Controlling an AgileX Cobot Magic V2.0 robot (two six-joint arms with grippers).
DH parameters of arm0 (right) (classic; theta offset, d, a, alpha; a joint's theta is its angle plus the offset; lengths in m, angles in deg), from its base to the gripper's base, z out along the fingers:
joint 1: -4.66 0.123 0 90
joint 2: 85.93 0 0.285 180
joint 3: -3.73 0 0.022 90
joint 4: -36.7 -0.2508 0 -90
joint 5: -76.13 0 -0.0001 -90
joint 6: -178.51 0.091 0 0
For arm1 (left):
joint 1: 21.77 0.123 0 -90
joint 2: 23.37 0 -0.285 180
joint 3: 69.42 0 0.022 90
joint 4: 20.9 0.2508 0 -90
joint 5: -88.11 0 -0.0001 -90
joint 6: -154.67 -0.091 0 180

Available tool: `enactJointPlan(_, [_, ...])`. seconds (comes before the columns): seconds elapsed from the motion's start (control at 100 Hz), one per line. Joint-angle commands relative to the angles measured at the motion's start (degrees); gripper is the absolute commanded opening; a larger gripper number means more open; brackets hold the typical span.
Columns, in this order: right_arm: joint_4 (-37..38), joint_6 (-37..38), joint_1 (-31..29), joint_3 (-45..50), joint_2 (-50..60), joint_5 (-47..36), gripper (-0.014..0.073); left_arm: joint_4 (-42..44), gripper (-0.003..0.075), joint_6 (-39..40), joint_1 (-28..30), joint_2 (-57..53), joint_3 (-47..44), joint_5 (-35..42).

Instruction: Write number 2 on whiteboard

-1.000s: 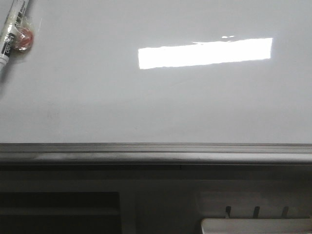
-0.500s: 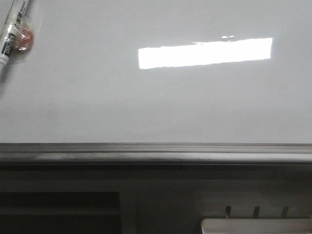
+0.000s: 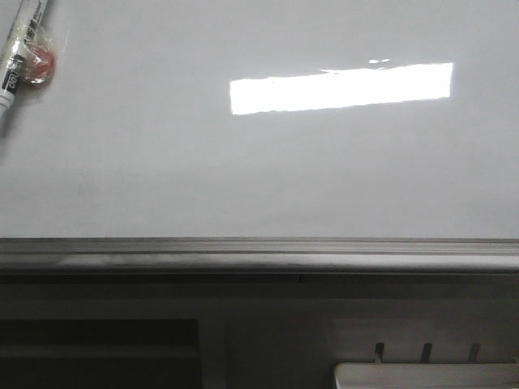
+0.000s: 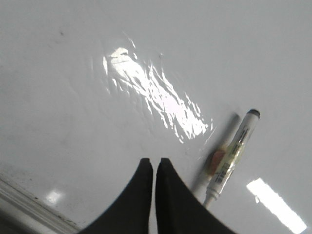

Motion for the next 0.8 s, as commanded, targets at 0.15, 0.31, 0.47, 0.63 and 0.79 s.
enactJointPlan(0.15, [-11.31,0.10,0.05,-4.98,0.79,-3.18,-0.0061,5.59,-0.0021,-5.09,-0.11,0.51,8.25,-1.98])
enactJointPlan(0.31, [-1.27,-1.89,0.05,-17.08,-4.18,14.79,-0.0027,26.32,-0.0017,-5.25,-0.11,12.22,21.28,-15.00])
enactJointPlan(0.47, [-0.79,-5.33,0.05,-25.38,-10.42,21.50,0.0246,34.28,0.0272,-9.00,-0.11,28.09,32.16,-23.70])
enactJointPlan(0.63, [-0.79,-5.33,0.05,-28.05,-15.36,22.37,0.0414,31.72,0.0474,-11.25,-1.45,39.68,37.22,-23.14])
enactJointPlan(0.79, [-0.79,-5.55,0.05,-28.12,-17.17,22.25,0.0410,31.20,0.0375,-14.56,-8.11,46.87,38.50,-20.22])
